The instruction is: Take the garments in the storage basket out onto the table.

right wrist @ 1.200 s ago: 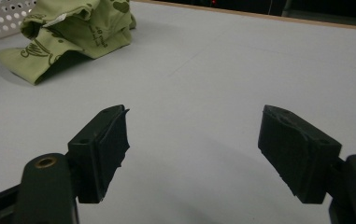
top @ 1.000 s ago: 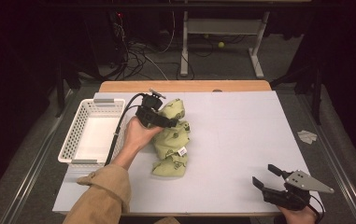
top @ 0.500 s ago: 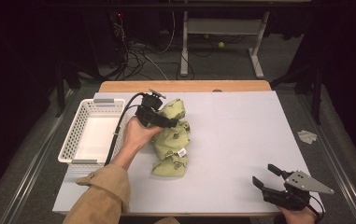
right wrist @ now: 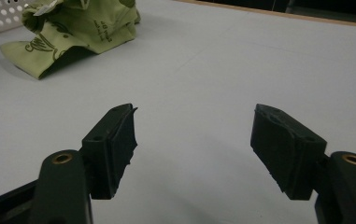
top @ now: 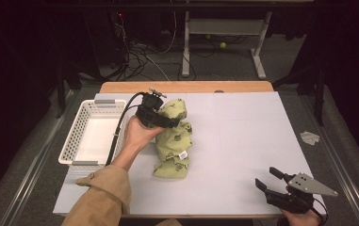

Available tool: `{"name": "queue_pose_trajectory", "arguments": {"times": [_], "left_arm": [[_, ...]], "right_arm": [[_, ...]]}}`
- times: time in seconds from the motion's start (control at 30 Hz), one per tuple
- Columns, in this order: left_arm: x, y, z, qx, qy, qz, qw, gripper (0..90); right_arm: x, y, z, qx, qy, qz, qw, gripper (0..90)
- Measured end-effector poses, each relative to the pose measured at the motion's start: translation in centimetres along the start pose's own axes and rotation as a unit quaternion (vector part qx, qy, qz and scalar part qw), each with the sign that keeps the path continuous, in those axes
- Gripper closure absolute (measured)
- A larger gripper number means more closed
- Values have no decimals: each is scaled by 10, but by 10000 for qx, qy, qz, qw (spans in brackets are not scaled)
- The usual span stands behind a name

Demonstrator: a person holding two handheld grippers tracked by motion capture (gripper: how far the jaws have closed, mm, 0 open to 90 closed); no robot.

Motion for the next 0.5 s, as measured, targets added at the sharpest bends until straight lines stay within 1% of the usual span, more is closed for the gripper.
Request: {"name": "queue_pose_trajectory", "arguments": {"times": [0.07, 0.13, 0.17, 0.2, 0.23, 0.3, 0.33, 0.43, 0.5], "left_arm": [[1, 0, -1, 53, 8, -9, 10000, 148], [2, 1, -1, 47, 25, 11, 10000, 136], [2, 1, -1, 65, 13, 88, 9999, 128], [2, 1, -2, 140, -11, 170, 9998, 125], [1, 2, -2, 155, -5, 201, 9997, 124], [0, 3, -2, 145, -12, 178, 9997, 123], [-4, 8, 0, 84, 15, 73, 9999, 123], [-7, 14, 1, 23, -29, 68, 10000, 123], [-7, 17, 0, 4, -42, 78, 10000, 123]], "right_arm": [[0, 0, 0, 16, -3, 1, 10000, 316], [0, 0, 0, 7, -23, 9, 10000, 315], [0, 0, 1, 6, -35, -12, 10000, 315], [1, 0, 3, -27, -49, -15, 10000, 315], [2, 1, 7, -50, -90, 14, 9999, 314], [4, 2, 14, -56, -94, 114, 9999, 323], [6, 1, 17, -22, -123, 207, 9997, 333], [7, -1, 21, 132, -137, 320, 9993, 357], [8, -4, 23, 221, -126, 363, 9990, 369]]}}
Point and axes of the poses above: each handheld gripper's, and its own axes: y roughly backward along the jaws, z roughly out of its top, x roughly to its left, the point moved 10 cm from there along -y, roughly forward along the jaws, and after that the axes turned 12 degrees about y, right-handed, at the moved point
